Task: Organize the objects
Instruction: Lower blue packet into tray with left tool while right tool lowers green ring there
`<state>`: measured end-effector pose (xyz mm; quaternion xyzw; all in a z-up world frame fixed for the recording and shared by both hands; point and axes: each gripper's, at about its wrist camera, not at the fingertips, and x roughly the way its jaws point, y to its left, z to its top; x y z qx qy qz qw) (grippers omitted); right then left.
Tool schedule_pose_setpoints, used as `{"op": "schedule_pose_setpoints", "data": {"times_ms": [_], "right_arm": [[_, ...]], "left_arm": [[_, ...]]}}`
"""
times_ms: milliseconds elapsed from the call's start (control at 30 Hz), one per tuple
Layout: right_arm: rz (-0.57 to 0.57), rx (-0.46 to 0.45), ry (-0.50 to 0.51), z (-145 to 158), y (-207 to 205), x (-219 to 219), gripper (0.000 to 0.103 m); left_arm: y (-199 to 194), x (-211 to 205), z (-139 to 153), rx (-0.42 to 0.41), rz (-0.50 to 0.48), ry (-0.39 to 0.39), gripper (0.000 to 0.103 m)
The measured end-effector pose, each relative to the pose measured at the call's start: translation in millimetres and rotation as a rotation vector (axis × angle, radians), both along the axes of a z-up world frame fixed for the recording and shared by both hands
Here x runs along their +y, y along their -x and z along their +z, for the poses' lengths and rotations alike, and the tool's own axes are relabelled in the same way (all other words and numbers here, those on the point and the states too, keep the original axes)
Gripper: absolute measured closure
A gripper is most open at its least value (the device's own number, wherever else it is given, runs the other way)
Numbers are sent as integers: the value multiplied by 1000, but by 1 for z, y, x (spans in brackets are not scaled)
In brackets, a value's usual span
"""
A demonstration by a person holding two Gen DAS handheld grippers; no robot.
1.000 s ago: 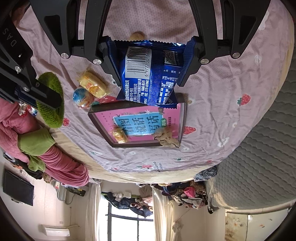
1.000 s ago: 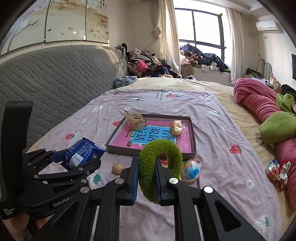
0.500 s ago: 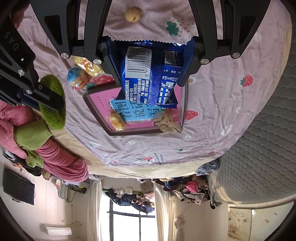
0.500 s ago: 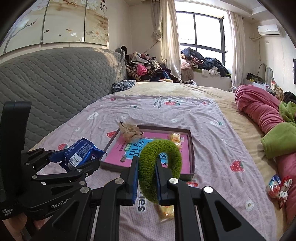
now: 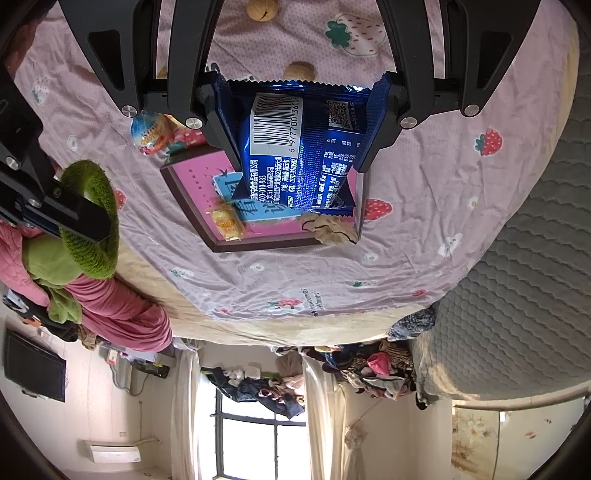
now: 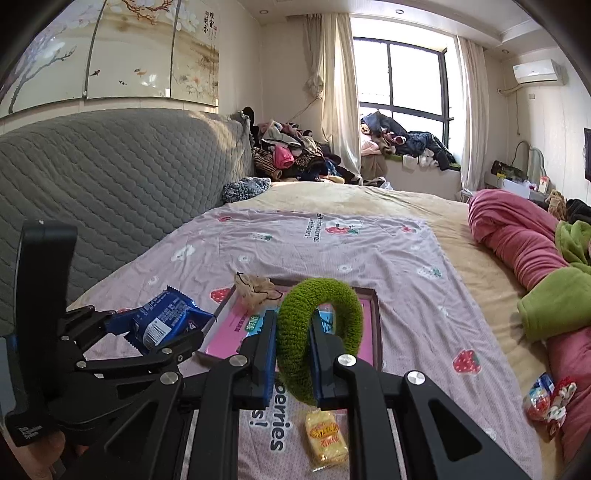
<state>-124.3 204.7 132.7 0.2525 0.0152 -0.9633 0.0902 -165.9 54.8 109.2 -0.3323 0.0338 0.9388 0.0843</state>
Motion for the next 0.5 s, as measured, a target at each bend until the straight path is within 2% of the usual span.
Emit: {"op": "schedule_pose_setpoints", "data": {"times_ms": [500], "right_arm": [[-1,20,-12,3,28,3,87]], "left_arm": [[31,0,6,14,20,12,43]]}}
